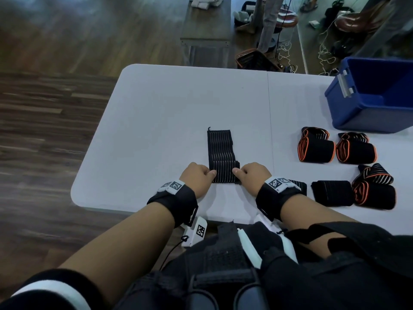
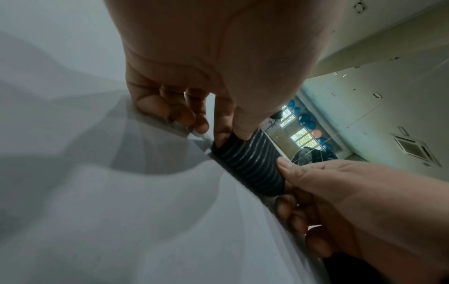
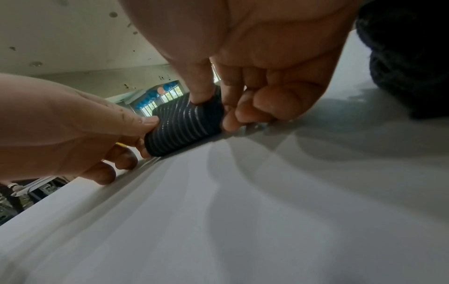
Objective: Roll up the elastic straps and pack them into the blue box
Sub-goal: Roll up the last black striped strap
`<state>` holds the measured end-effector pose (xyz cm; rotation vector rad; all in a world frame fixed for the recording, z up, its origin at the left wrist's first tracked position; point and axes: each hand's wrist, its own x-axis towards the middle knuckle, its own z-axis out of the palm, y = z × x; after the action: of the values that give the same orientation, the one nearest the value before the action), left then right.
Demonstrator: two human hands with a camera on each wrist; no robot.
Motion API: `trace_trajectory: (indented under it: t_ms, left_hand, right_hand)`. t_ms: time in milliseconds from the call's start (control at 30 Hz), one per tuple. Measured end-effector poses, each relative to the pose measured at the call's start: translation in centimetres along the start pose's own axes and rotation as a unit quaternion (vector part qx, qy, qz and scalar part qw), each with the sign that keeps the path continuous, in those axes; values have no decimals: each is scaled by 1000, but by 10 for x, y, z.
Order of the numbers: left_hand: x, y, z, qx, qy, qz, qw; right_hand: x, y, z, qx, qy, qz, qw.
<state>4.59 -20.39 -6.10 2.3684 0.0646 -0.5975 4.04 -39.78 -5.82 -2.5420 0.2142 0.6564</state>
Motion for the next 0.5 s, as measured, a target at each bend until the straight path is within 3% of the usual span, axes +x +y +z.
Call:
trace_trajectory:
  t_ms: [167, 267, 500]
  left_hand:
    - [-3, 3, 0, 23, -13, -26, 999]
    - [-5, 7, -4, 65, -17, -21, 998]
    - [-10, 5, -2, 116, 82, 75, 987]
  right_hand:
    - [-4, -6, 1, -30, -15, 29, 999]
    - [-6, -9, 3, -6, 22, 32, 999]
    - [-13, -10, 0, -63, 69, -88, 992]
